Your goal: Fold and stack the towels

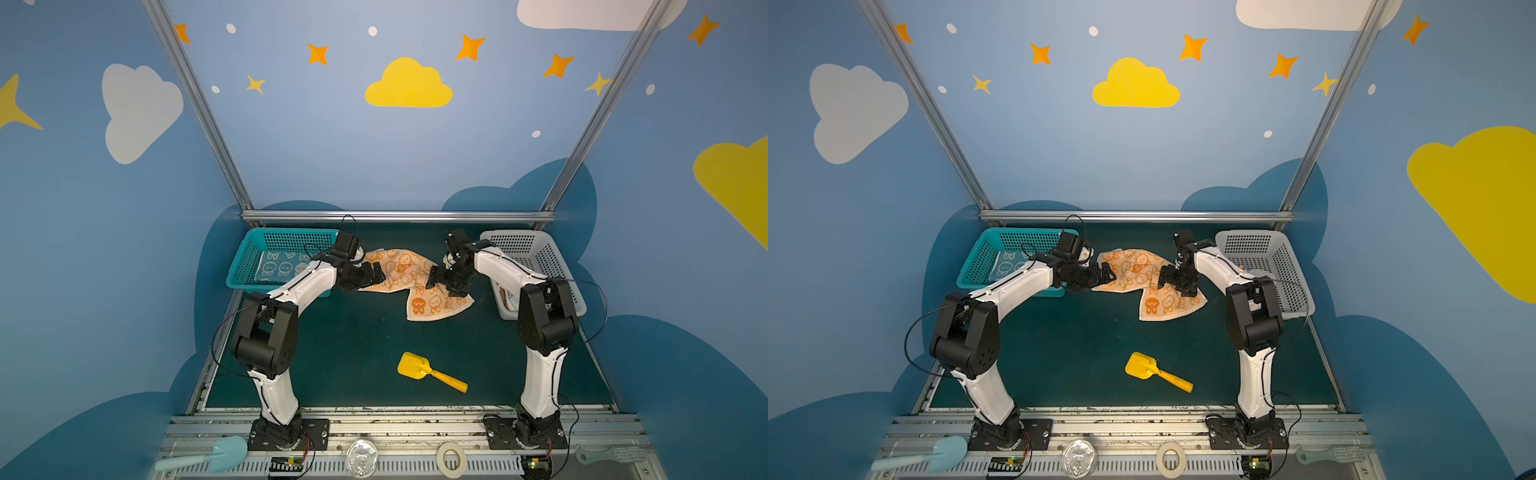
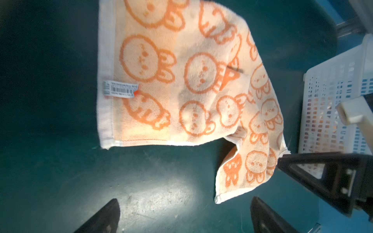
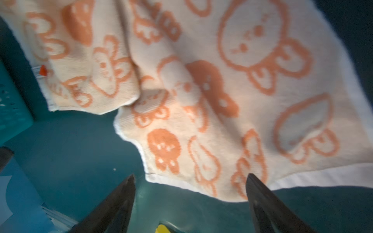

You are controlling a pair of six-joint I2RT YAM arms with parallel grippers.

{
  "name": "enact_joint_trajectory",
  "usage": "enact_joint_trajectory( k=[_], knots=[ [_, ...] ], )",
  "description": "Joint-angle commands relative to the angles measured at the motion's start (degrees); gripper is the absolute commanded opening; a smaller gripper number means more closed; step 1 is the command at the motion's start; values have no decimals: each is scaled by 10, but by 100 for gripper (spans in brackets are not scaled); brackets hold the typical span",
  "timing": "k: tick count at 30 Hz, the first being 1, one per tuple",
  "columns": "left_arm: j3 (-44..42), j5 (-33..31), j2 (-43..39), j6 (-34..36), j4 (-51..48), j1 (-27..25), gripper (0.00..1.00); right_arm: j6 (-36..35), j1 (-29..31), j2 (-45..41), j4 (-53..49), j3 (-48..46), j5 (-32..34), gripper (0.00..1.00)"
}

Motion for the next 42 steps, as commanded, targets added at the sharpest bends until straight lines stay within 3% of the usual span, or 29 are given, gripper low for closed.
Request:
enact_joint_trajectory(
  k=[1,10,20,23,27,35,42],
  knots=[
    [-13,15,-37,-9,34,-14,100,-20,15,7,-7,-26,-2,86],
    [-78,11,-86,-10,42,-26,100,22,52,52,26,-22,-29,86],
    [-120,-3,-105,4,26,-25,100,73,89,163,-8,150,-65,86],
    [-110,-1,-88,9,20,-27,100,70,90,149,-18,161,-57,86],
    [-100,6,-58,5,33,-30,100,52,82,89,-26,131,-32,86],
    [-55,5,-5,10,26,-60,100,21,23,-75,-12,-52,36,86],
    [-38,1,8,7,24,-77,100,10,-36,-104,25,-140,22,85]
  ],
)
